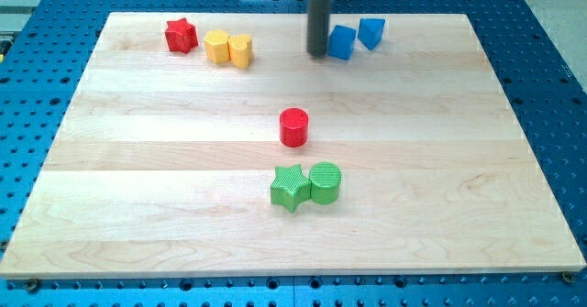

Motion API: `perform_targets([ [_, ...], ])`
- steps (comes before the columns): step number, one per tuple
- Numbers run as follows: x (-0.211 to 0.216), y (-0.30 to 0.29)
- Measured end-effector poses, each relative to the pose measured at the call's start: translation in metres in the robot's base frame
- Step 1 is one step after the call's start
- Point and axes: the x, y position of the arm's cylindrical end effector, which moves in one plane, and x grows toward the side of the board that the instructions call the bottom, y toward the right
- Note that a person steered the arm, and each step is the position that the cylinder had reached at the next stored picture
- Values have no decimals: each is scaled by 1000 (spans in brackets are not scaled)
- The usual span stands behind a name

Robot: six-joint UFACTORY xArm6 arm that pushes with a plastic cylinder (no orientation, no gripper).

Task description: Push the red star towards the top left corner of the board

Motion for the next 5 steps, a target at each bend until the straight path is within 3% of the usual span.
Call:
perform_targets([
  [1, 25, -26],
  [3, -5, 18],
  [4, -6, -46],
  [5, -53, -90],
])
